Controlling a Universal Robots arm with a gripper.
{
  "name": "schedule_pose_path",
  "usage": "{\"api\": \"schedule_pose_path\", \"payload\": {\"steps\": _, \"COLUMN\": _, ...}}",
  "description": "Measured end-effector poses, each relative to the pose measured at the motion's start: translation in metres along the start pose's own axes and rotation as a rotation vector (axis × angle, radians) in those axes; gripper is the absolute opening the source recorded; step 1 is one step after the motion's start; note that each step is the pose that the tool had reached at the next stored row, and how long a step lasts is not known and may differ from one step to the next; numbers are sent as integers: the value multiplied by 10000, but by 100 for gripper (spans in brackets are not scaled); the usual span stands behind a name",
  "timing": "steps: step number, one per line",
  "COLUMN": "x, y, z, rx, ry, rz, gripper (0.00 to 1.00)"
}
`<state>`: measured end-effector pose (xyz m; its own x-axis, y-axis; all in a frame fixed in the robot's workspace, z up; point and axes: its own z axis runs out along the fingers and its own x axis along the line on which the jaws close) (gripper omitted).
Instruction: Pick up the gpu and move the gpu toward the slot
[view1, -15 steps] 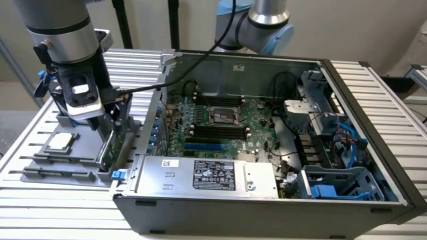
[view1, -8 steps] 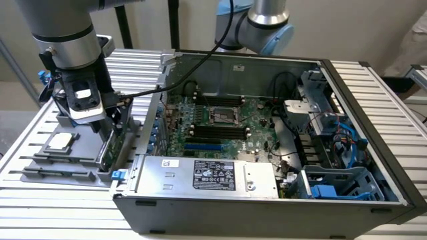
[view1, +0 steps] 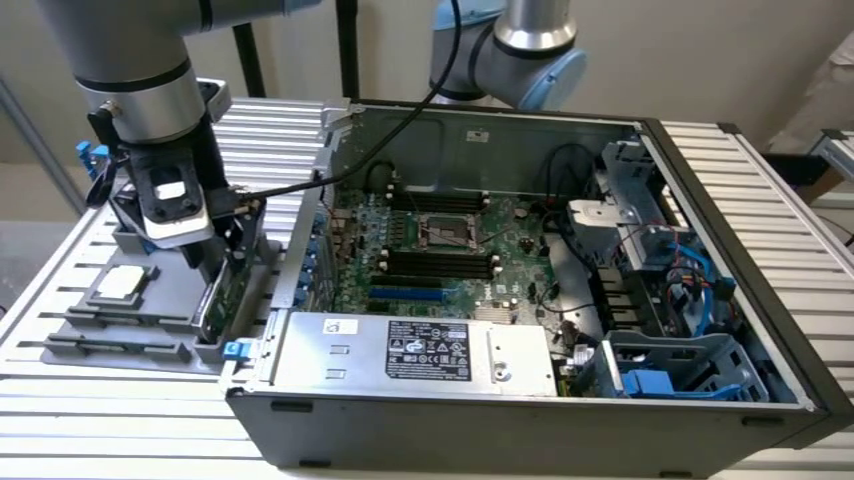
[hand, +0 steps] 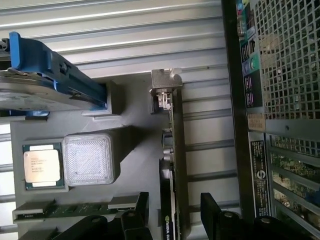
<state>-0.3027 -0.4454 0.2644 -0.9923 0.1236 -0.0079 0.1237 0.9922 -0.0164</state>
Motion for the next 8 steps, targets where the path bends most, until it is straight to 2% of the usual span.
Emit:
{"api": "schedule_pose_path", "payload": {"steps": 4, "x": 23, "y": -2, "z": 62, "rx": 66, "ry": -44, "rz": 0, "gripper": 54}}
{"api": "schedule_pose_path", "payload": {"steps": 8, "x": 29, "y": 3, "z": 125, "rx": 68, "ry": -141, "rz": 3, "gripper": 54}}
